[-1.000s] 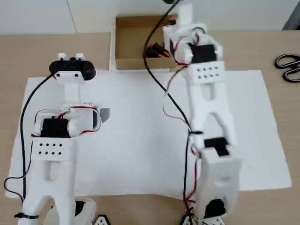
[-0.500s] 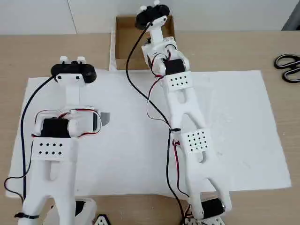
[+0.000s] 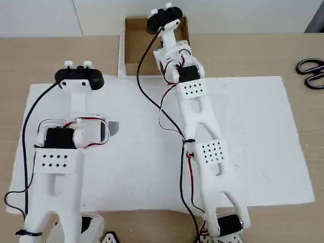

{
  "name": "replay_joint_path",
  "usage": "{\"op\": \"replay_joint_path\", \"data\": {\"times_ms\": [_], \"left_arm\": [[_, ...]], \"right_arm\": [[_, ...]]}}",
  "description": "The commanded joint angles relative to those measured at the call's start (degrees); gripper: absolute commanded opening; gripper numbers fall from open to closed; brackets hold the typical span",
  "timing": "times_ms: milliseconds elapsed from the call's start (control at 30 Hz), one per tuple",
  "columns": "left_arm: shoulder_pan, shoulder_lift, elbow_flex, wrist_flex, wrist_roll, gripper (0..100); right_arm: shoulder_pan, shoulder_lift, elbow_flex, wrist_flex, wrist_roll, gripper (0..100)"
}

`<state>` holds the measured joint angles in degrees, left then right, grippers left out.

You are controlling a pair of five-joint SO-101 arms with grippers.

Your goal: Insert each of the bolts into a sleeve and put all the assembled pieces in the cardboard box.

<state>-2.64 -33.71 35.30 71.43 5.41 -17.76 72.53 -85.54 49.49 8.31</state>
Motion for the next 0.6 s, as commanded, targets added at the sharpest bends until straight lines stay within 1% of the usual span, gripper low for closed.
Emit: {"op": "replay_joint_path", "data": {"times_ms": [0,200,367,467,567], "left_arm": [[-0.26,-1.58,-2.42,0.18,-0.44,25],[-0.26,-1.58,-2.33,0.18,-0.62,25],[-0.26,-1.93,-3.03,0.09,-2.73,25],[-0.26,-1.93,-6.9,1.32,-2.73,25],[-0.26,-1.93,-13.93,5.19,-2.99,25]], "right_arm": [[-0.13,-1.19,-4.22,-1.89,0.53,13.6],[-0.04,-1.19,-4.31,-1.89,0.7,13.6],[0.13,-1.98,-5.63,-1.54,0.7,13.6],[0.13,-4.35,-11.25,3.21,0.7,13.6],[0.13,-10.33,-10.9,9.36,0.7,13.6]]}}
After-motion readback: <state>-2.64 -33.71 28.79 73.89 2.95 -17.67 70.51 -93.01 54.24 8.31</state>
